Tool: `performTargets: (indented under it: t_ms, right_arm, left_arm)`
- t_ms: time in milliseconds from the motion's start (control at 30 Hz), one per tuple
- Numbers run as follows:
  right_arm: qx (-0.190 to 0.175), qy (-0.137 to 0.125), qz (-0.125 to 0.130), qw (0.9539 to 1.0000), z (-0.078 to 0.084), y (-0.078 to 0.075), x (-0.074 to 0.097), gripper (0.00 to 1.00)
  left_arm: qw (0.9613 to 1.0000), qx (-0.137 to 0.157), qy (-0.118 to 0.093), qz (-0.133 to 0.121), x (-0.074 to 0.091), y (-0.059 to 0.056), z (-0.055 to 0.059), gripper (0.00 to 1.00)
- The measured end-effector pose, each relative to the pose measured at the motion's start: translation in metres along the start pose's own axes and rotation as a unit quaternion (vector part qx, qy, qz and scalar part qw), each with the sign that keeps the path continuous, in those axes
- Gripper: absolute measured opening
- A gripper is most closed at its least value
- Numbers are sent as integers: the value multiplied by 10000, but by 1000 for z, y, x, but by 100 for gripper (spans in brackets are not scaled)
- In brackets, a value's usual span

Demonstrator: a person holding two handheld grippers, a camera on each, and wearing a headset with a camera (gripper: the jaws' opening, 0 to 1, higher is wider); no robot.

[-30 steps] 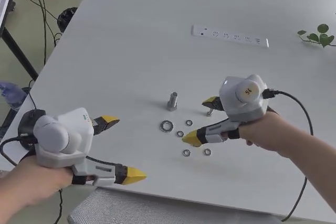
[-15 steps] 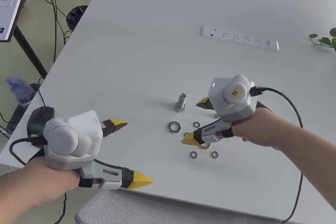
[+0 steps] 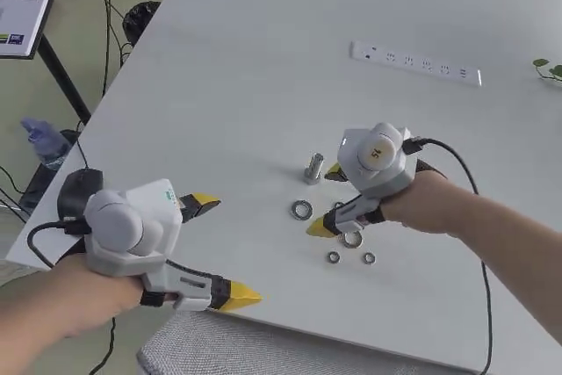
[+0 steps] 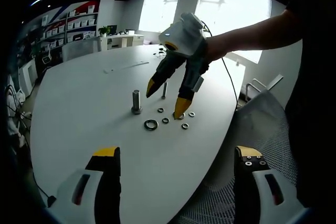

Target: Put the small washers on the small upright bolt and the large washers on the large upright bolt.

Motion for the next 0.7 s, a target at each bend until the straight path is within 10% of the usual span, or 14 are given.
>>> performTargets:
  t_ms: [700]
  right_arm:
    - [635, 335, -69, 9974, 10, 10, -33, 51]
  left_arm:
    - [9999, -68, 103, 49, 2, 0, 6, 87]
Point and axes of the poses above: the centre of the closed fingertips' face, and the gripper's own axes: x roughly backward along the fingers, y roughly to its left, z roughly out of its underside, the point moved 1 cm from there along x, roughly backward along the fingers, and after that the axes turned 15 degrees about z, right-handed, at the moved point
